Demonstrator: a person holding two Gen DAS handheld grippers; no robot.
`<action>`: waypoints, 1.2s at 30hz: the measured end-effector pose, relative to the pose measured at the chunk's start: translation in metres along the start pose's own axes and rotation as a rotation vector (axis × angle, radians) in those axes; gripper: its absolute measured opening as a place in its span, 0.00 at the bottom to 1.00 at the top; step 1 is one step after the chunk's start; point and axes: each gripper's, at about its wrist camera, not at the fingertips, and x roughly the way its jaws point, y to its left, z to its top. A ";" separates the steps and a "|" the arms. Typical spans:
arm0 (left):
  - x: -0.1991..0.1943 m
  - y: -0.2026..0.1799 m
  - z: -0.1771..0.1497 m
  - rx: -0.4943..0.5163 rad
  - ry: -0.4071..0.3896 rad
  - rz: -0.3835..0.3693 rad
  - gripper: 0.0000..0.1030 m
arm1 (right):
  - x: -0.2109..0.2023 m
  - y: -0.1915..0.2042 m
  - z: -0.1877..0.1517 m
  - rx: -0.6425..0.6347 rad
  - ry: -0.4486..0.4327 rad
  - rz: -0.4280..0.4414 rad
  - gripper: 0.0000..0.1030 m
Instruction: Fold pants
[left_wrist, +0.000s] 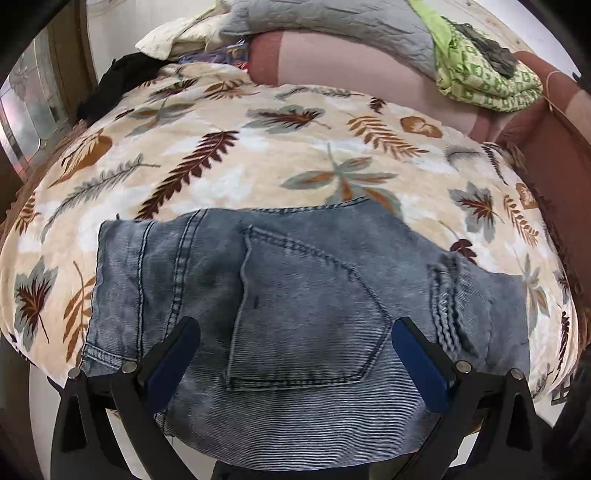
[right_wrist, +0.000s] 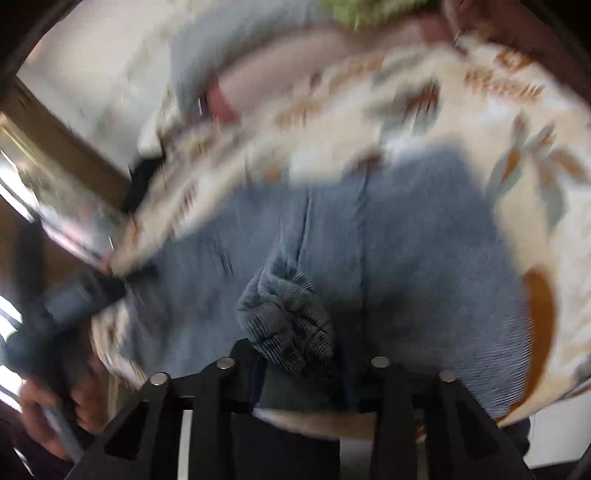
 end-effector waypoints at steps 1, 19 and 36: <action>0.001 0.001 -0.001 -0.001 0.005 0.004 1.00 | 0.002 0.002 -0.006 -0.024 -0.005 -0.002 0.50; 0.040 -0.153 -0.002 0.376 -0.044 0.144 1.00 | -0.053 -0.071 -0.001 -0.043 -0.112 -0.061 0.20; 0.004 -0.068 -0.045 0.267 -0.063 0.114 1.00 | -0.060 -0.070 -0.011 -0.068 -0.080 0.015 0.22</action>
